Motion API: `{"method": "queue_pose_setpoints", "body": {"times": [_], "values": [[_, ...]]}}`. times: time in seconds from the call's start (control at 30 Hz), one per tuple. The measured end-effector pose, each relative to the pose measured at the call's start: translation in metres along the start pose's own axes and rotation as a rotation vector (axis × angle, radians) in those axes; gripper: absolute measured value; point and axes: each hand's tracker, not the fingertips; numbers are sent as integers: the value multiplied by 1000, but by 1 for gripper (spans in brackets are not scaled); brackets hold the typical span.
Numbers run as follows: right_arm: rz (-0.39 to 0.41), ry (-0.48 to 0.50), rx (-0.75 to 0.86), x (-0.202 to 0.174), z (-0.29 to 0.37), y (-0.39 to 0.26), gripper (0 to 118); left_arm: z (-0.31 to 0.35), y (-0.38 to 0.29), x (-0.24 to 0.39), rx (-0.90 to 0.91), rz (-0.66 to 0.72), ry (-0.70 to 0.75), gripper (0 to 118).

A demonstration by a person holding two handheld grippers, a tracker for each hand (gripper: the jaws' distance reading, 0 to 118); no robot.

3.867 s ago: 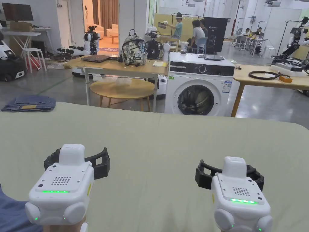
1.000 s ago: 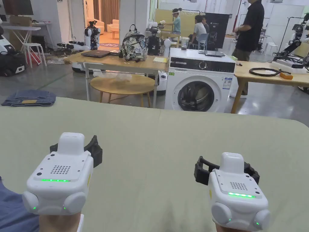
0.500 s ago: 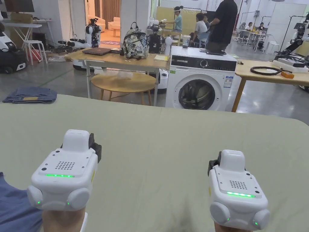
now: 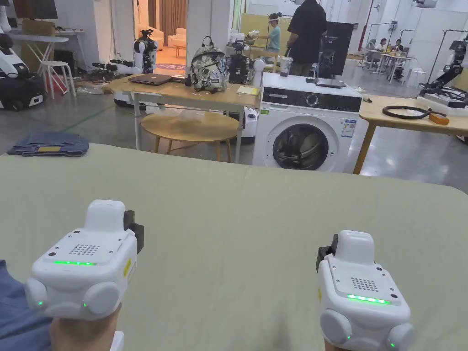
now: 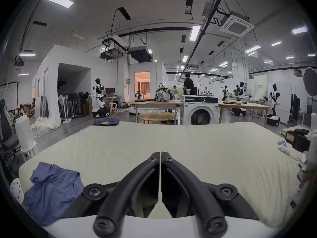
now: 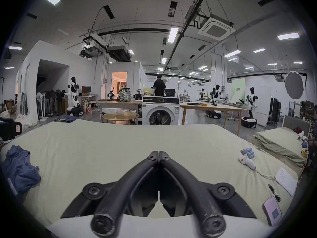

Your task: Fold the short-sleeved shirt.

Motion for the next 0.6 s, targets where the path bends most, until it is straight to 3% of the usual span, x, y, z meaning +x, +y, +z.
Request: {"method": "queue_pose_setpoints", "body": {"times": [0.23,0.4,0.6], "values": [[25,55,-5,-20,-4,5,0,12,0,-50,-94,16,67,0],[31,125,-8,-47,-9,5,0,30,-2,-102,-101,31,167,0],[53,213,-31,-84,-15,-1,0,49,-6,-163,-244,43,257,0]]}}
